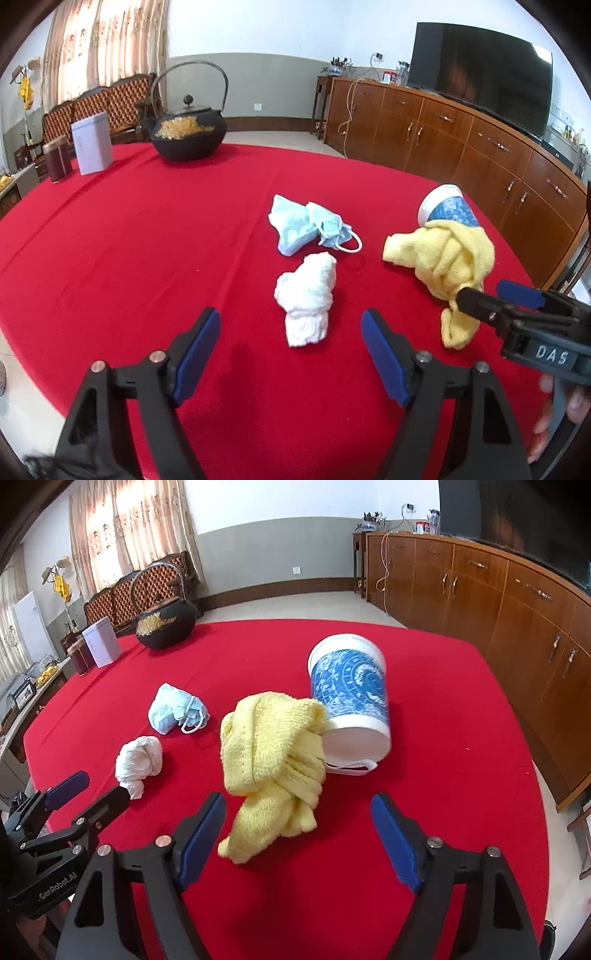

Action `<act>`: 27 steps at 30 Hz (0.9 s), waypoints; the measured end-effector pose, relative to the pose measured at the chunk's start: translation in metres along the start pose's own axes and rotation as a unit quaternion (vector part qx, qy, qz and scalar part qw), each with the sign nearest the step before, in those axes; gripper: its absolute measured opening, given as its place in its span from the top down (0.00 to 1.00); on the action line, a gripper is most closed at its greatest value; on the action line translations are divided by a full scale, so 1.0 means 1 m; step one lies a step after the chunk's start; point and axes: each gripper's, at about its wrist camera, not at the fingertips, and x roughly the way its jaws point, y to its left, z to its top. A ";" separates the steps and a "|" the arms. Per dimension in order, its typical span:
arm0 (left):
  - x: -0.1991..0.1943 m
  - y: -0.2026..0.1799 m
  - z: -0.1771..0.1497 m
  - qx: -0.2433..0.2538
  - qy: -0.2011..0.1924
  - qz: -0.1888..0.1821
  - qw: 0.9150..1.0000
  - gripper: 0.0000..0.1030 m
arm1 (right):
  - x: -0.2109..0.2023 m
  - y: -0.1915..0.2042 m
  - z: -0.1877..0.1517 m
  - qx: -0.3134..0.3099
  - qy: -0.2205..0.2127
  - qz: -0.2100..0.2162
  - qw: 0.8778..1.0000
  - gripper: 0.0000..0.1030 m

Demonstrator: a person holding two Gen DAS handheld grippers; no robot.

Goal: Collect trash
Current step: 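Grasp the yellow cloth with the right tool while the left tool grasps the white towel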

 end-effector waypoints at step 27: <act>-0.048 -0.009 -0.013 0.000 -0.019 -0.030 0.999 0.80 | -0.048 -0.008 -0.023 0.033 -0.032 0.041 0.998 0.86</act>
